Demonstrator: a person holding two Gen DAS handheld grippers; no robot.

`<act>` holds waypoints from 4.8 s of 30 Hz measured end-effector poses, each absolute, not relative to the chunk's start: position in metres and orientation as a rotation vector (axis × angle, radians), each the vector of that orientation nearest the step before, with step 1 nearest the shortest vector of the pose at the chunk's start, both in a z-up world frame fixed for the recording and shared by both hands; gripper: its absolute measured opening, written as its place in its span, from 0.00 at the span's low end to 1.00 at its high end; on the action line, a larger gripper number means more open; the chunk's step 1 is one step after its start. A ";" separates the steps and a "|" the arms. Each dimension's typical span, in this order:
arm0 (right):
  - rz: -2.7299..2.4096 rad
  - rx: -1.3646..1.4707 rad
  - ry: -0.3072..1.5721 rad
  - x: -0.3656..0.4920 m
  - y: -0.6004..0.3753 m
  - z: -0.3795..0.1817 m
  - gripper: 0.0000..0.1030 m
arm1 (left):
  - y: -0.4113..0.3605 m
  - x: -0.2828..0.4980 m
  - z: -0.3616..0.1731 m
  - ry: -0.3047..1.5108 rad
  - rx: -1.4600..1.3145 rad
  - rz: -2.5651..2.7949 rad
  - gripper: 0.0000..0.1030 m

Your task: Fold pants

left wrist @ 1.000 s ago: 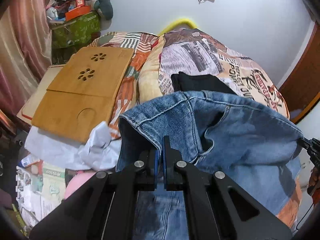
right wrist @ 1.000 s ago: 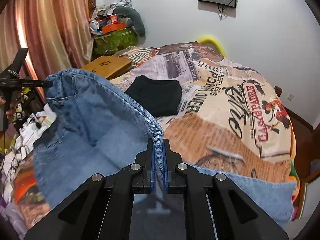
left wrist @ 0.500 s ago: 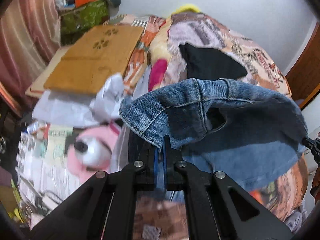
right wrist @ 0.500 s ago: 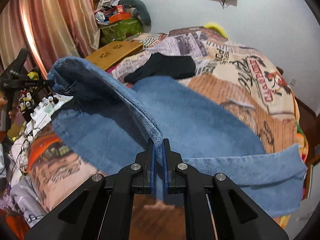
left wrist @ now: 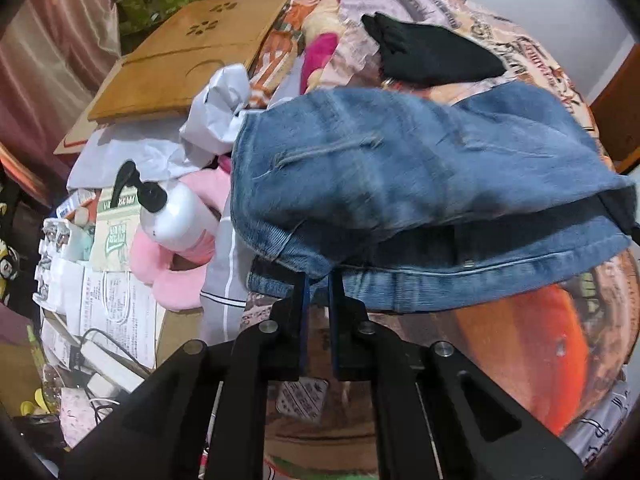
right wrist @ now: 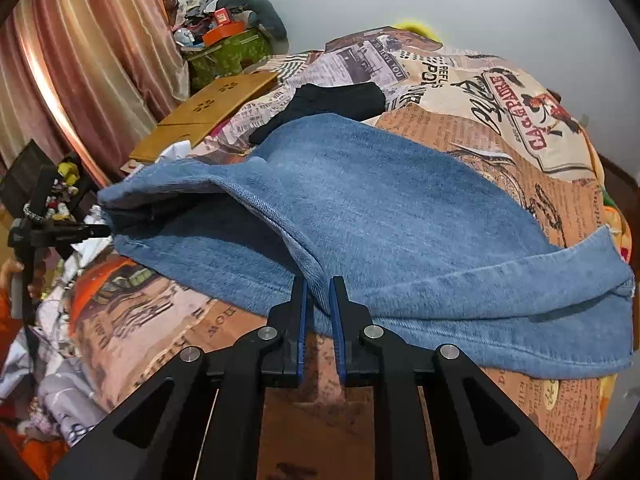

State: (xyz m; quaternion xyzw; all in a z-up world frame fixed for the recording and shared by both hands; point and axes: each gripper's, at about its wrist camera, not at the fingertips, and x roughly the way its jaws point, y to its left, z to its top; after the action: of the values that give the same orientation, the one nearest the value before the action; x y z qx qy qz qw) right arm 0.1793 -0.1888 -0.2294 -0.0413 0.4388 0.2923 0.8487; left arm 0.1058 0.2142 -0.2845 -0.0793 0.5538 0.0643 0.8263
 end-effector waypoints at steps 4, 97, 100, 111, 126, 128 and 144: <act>0.571 -0.065 0.916 0.176 -0.212 -0.221 0.12 | 0.207 0.107 -0.254 1.114 -0.148 0.111 0.31; -0.153 0.299 1.020 0.247 -0.543 -0.315 0.11 | 0.028 0.217 -0.281 1.196 -0.030 -0.060 0.94; -0.180 0.241 1.028 0.249 -0.536 -0.297 0.13 | 0.030 0.213 -0.277 1.180 -0.001 -0.060 0.94; 0.037 0.110 0.860 0.260 -0.429 -0.205 0.43 | 0.111 0.202 -0.223 0.990 0.001 0.104 0.94; 0.590 -0.062 0.883 0.317 -0.156 -0.202 0.43 | 0.276 0.207 -0.251 1.039 -0.203 0.233 0.73; 0.621 -0.082 0.902 0.324 -0.138 -0.207 0.43 | 0.286 0.213 -0.268 1.077 -0.237 0.206 0.67; 0.776 -0.176 1.131 0.379 -0.050 -0.273 0.30 | 0.269 0.220 -0.319 1.153 -0.300 0.056 0.12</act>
State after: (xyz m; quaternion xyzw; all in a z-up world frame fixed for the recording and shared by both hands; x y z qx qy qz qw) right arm 0.3787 -0.0503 -0.2733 -0.0812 0.5214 0.3579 0.7704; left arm 0.2199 0.2695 -0.3186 -0.1410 0.5427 0.0264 0.8275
